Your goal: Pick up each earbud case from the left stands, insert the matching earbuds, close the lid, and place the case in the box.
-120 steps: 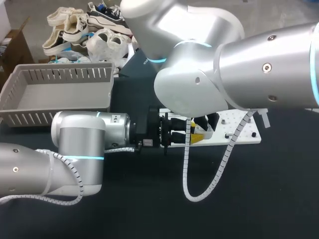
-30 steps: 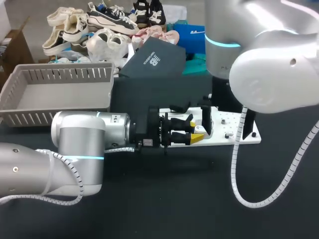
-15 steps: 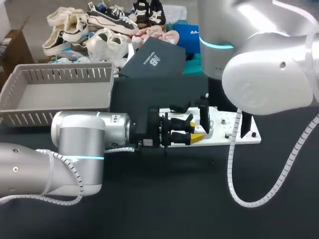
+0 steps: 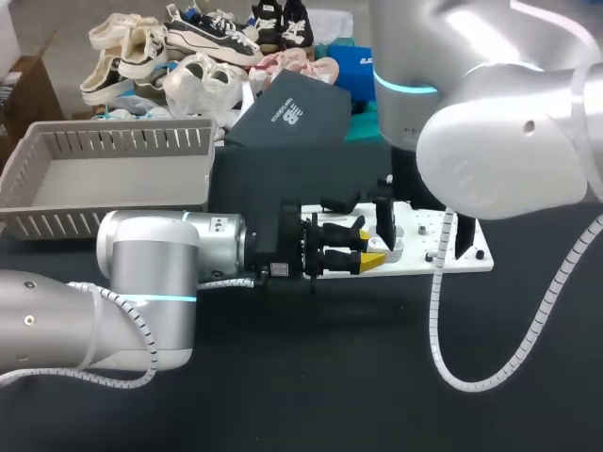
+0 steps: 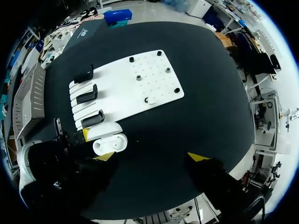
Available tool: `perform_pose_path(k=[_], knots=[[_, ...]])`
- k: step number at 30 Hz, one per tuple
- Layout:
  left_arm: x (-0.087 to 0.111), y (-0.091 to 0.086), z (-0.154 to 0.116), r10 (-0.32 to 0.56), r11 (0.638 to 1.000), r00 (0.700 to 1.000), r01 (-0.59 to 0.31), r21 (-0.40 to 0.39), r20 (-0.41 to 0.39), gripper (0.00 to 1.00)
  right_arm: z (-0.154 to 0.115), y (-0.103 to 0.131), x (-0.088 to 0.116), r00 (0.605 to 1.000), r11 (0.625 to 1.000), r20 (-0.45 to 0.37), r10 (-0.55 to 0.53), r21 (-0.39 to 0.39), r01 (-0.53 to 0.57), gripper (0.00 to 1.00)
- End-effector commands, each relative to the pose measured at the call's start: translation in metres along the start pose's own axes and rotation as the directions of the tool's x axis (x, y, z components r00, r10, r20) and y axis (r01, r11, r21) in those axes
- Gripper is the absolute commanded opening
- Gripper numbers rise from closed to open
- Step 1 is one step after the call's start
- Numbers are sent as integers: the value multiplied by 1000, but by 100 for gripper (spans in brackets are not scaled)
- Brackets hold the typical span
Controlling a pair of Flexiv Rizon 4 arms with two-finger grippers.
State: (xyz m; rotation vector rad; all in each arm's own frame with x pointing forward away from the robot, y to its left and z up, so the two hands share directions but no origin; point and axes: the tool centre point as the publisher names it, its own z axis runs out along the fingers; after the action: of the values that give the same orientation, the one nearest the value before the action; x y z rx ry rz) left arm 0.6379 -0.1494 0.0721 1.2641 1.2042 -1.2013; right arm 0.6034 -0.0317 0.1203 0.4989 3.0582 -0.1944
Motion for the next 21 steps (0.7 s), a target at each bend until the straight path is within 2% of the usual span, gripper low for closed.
perform_pose_path(k=[1,6,19,21], knots=[[0,-2,0,2,1000,1000,-2,-5,0,0,1,0,1,1000,1000,5,2,-1,-2,95],[0,-2,0,2,1000,1000,-2,-5,0,0,-3,-4,3,1000,1000,7,2,-14,-2,98],[0,-2,0,2,1000,1000,-2,-5,0,0,-6,-37,-13,986,981,68,154,-126,-145,93],[0,-2,0,2,1000,1000,-2,-5,0,0,-3,-41,-17,982,977,89,169,-145,-155,96]])
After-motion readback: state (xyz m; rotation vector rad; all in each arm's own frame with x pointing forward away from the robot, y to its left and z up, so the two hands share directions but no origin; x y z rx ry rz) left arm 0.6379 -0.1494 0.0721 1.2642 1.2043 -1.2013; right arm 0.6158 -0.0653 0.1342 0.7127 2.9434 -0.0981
